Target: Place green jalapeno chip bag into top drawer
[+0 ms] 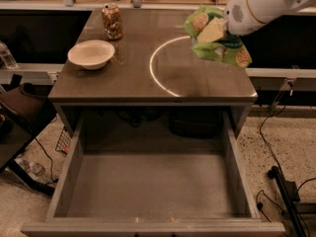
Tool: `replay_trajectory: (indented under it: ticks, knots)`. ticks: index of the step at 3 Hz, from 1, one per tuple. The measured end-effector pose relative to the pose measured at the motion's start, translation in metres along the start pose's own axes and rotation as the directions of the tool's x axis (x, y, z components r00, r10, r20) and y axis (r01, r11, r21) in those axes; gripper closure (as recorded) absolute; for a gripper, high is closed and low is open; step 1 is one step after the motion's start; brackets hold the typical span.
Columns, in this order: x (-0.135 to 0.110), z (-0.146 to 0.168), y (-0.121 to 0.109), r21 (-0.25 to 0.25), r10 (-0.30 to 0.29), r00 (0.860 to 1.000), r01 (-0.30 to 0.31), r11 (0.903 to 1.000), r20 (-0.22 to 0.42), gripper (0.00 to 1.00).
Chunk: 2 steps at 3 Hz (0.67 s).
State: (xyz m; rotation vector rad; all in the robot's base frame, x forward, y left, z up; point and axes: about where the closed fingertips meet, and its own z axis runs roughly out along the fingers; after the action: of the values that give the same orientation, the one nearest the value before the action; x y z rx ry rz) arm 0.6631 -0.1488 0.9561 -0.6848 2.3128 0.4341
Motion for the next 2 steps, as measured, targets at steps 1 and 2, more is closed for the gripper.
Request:
replay_trajectory:
  ticks: [1,2]
  knots:
    - [0.068,-0.045,0.051,-0.015,-0.109,0.992,0.109,0.9940,-0.062,1.00]
    - [0.128,-0.049,0.080,-0.071,-0.163,0.977,0.154,0.9854,-0.140,1.00]
